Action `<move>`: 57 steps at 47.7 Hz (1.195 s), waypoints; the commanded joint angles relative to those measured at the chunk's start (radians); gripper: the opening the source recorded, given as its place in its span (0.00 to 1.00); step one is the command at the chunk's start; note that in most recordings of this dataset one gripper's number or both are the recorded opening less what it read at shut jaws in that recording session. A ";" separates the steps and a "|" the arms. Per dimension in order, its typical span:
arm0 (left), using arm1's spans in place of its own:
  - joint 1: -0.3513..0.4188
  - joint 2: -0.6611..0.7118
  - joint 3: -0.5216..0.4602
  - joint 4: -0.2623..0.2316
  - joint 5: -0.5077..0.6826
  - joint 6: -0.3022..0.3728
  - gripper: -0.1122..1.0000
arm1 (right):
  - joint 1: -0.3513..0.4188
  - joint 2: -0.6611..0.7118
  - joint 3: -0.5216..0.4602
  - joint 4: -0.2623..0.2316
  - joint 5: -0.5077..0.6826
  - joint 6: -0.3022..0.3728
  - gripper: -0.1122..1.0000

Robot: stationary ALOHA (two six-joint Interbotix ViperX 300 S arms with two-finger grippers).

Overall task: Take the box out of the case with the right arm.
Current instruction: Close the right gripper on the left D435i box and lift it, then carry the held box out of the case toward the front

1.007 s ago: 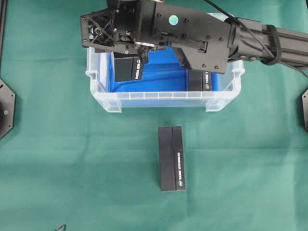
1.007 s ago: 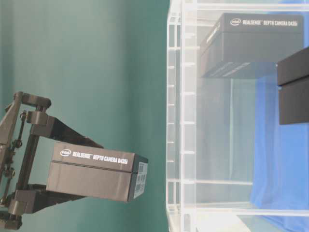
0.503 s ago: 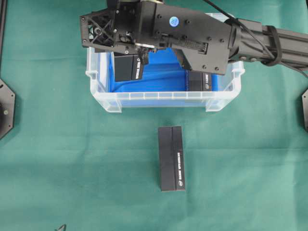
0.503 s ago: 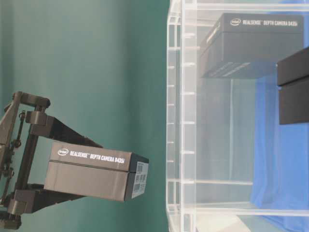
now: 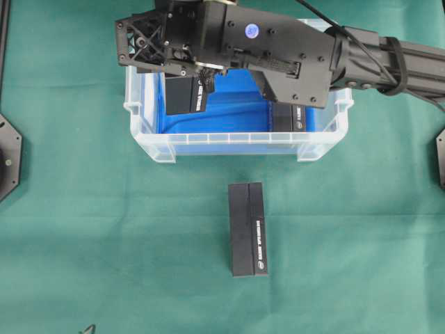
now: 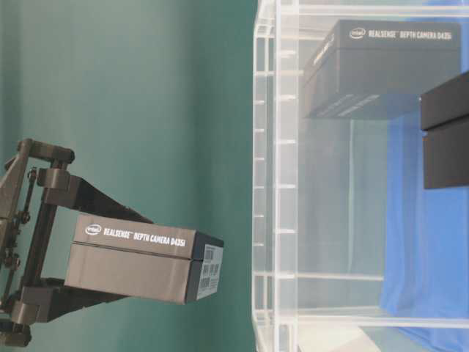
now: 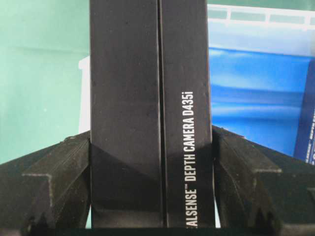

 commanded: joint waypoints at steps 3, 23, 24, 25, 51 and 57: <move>-0.002 0.005 -0.009 0.002 -0.003 0.000 0.10 | 0.005 -0.063 -0.035 -0.012 -0.003 -0.009 0.72; 0.000 0.003 -0.008 0.002 -0.003 0.000 0.10 | 0.005 -0.063 -0.038 -0.014 -0.003 -0.006 0.72; -0.002 0.005 -0.008 0.003 -0.003 0.000 0.10 | 0.005 -0.063 -0.038 -0.014 -0.002 -0.006 0.72; -0.002 0.003 -0.008 0.002 -0.002 0.000 0.10 | 0.003 -0.063 -0.037 -0.014 -0.002 -0.006 0.72; -0.002 0.003 -0.006 0.003 -0.003 0.000 0.10 | 0.005 -0.063 -0.038 -0.012 -0.002 0.000 0.72; -0.002 0.005 -0.006 0.002 -0.003 0.000 0.10 | 0.011 -0.063 -0.040 -0.011 -0.002 0.002 0.72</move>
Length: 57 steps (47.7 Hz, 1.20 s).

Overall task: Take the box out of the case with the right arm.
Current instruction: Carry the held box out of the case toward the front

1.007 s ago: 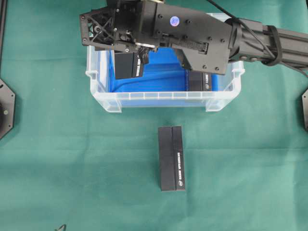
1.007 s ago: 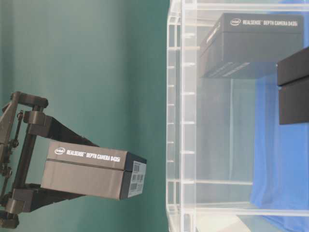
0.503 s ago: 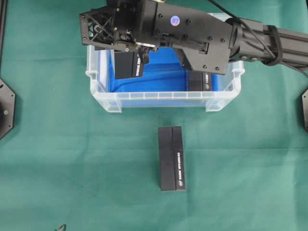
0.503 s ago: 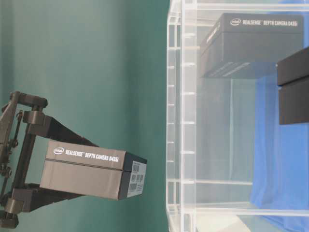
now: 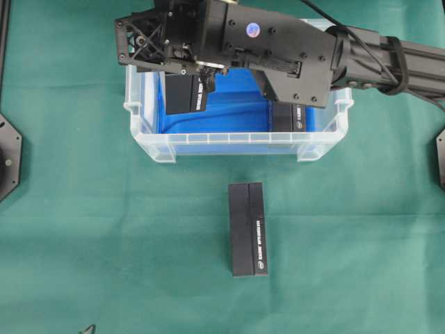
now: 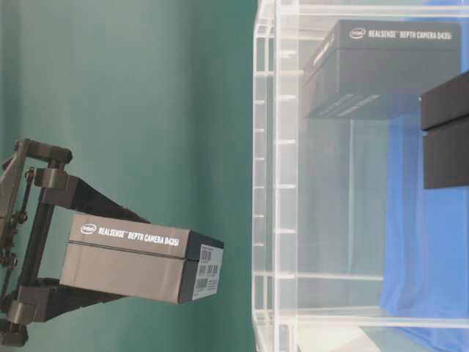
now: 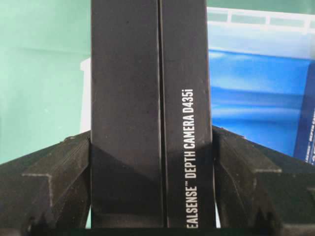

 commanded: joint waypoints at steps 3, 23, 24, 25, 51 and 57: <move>-0.002 0.005 -0.009 0.003 -0.003 0.000 0.10 | 0.014 -0.061 -0.034 -0.008 -0.002 0.008 0.72; -0.002 0.003 0.002 0.003 -0.002 0.002 0.10 | 0.118 -0.061 -0.034 -0.008 0.046 0.120 0.72; -0.002 0.003 0.002 0.003 -0.003 0.002 0.10 | 0.130 -0.061 -0.035 -0.008 0.046 0.132 0.72; -0.002 0.003 0.003 0.003 -0.003 0.002 0.10 | 0.137 -0.061 -0.035 -0.008 0.048 0.140 0.72; -0.002 0.003 0.014 0.003 -0.006 0.002 0.10 | 0.334 -0.061 -0.034 -0.008 0.066 0.362 0.72; -0.002 0.003 0.014 0.003 -0.008 0.002 0.10 | 0.357 -0.061 -0.035 -0.008 0.066 0.387 0.72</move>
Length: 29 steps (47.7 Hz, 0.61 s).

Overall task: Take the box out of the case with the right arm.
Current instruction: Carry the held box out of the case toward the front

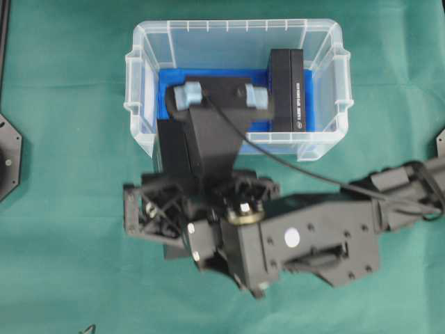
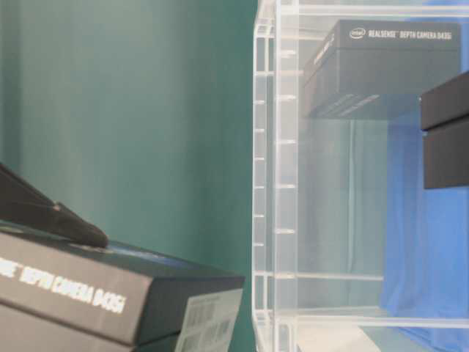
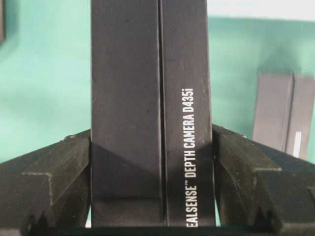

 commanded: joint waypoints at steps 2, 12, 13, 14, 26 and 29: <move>-0.002 0.005 -0.011 0.003 -0.006 0.002 0.10 | 0.011 -0.061 -0.031 -0.008 0.002 0.008 0.72; -0.002 0.005 -0.009 0.003 -0.006 -0.002 0.10 | 0.014 -0.048 -0.031 0.015 0.021 0.009 0.72; -0.002 0.005 -0.009 0.003 -0.006 -0.003 0.10 | 0.014 -0.044 -0.031 0.021 0.025 0.009 0.72; -0.002 0.003 -0.009 0.003 -0.006 -0.003 0.10 | 0.014 -0.041 -0.031 0.026 0.028 0.011 0.72; -0.002 0.005 -0.009 0.003 -0.006 -0.003 0.10 | 0.014 0.017 -0.012 0.078 0.032 0.063 0.72; -0.002 0.003 -0.008 0.002 -0.008 -0.003 0.10 | 0.014 0.031 -0.003 0.080 0.025 0.083 0.72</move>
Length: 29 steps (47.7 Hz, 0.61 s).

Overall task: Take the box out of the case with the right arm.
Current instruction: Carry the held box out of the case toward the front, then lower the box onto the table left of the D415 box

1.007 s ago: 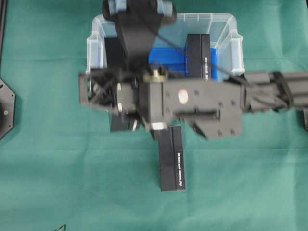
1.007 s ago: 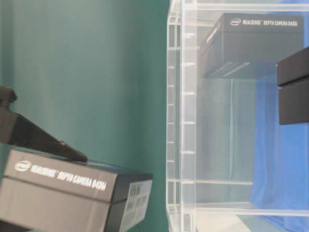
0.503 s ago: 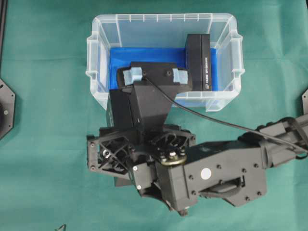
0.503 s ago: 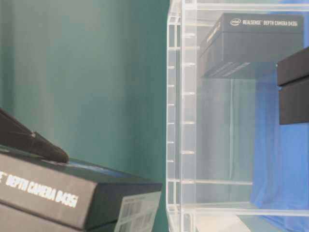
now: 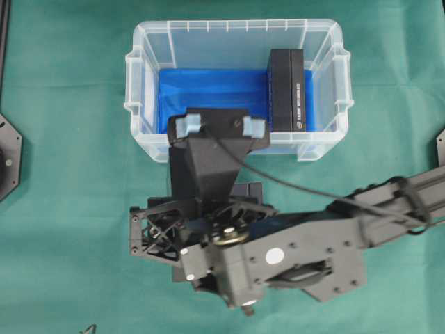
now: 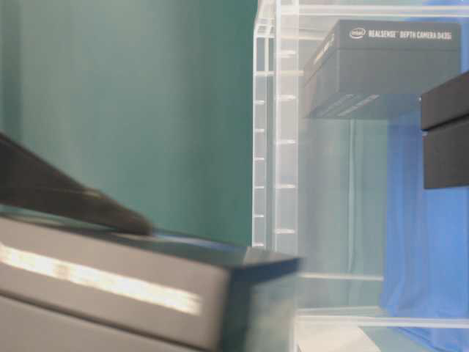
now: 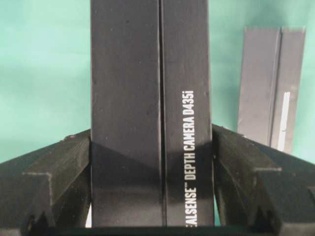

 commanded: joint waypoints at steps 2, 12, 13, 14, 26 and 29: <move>-0.002 0.005 -0.011 0.003 -0.002 -0.002 0.10 | 0.003 -0.009 0.005 0.006 -0.014 0.023 0.72; -0.002 0.003 -0.011 0.003 -0.003 0.000 0.10 | -0.006 0.031 0.083 0.066 -0.097 0.051 0.72; -0.002 0.003 -0.009 0.003 -0.003 -0.002 0.10 | -0.008 0.034 0.094 0.071 -0.110 0.054 0.72; -0.002 0.005 -0.011 0.003 -0.003 0.000 0.10 | -0.008 0.037 0.103 0.074 -0.126 0.058 0.72; -0.002 0.003 -0.009 0.003 -0.003 0.000 0.10 | -0.012 0.060 0.206 0.092 -0.268 0.124 0.72; -0.002 0.005 -0.009 0.002 -0.003 0.000 0.10 | -0.012 0.067 0.225 0.103 -0.290 0.130 0.72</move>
